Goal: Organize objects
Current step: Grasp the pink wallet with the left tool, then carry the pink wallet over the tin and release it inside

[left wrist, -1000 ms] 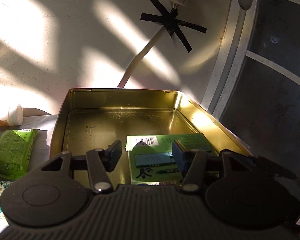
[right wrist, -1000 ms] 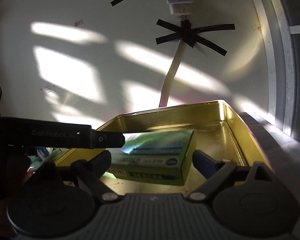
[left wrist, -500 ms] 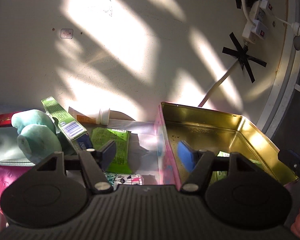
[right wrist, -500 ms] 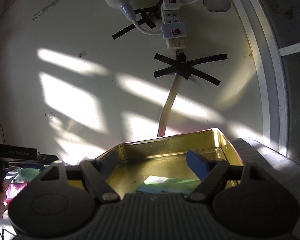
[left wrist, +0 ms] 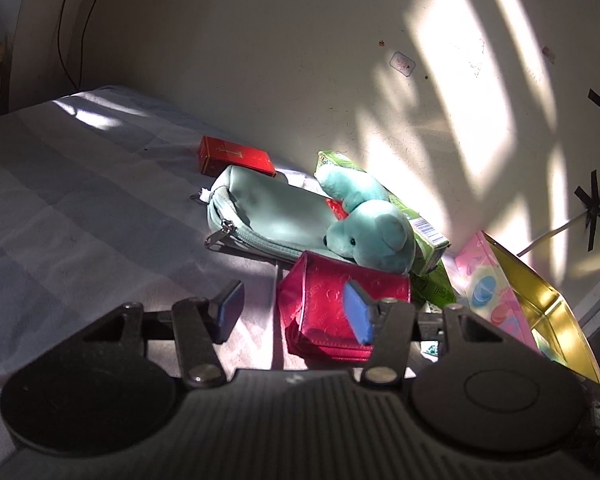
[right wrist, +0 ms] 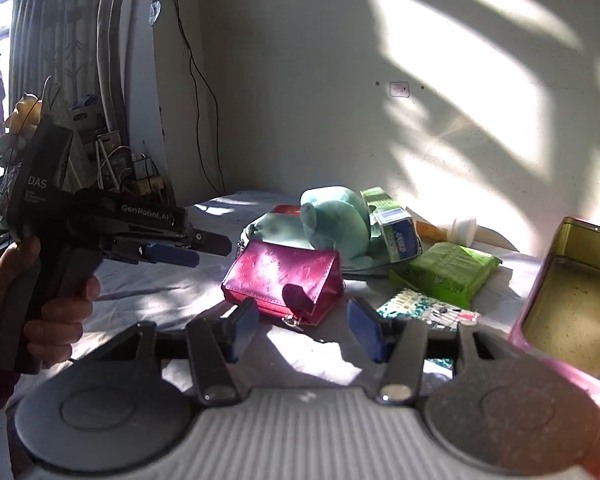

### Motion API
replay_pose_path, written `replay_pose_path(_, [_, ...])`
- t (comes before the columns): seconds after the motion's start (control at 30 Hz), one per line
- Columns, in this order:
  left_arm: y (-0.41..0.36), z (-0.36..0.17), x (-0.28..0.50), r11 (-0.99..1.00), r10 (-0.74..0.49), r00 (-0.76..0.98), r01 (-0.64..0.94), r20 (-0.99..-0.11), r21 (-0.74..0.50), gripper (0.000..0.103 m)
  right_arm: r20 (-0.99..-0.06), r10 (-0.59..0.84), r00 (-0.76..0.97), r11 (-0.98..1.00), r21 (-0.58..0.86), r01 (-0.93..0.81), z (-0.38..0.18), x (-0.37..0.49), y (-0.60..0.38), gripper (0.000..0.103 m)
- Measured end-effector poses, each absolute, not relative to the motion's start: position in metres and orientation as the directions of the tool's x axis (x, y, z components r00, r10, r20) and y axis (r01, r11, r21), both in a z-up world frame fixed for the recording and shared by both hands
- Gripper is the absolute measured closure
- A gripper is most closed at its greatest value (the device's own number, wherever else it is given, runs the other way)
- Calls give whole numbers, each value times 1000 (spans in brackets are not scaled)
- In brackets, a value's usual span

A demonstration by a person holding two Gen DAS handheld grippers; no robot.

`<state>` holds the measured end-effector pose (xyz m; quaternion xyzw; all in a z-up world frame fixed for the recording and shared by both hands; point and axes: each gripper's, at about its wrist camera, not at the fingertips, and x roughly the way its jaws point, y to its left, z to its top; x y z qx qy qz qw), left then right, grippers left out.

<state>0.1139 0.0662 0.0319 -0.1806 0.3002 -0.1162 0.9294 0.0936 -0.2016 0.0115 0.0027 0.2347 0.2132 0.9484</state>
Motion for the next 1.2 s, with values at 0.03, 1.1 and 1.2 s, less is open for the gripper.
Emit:
replay_pose_path(0.03, [65,29,114,907,-336,790,124,-514,-403,49,-457,410,789,909,130,-397,8,105,-195,54])
replay_pose_path(1.1, [-179,53,104,705,-701,567,644,-433,-298,66,-337,25,941,929,356,103,28,37,-384,80])
replay_pose_path(1.2, [-194,44,112,726,-673,567,627,-474,-282,66,-368,33,929,909,397,125,13,43,-398,75])
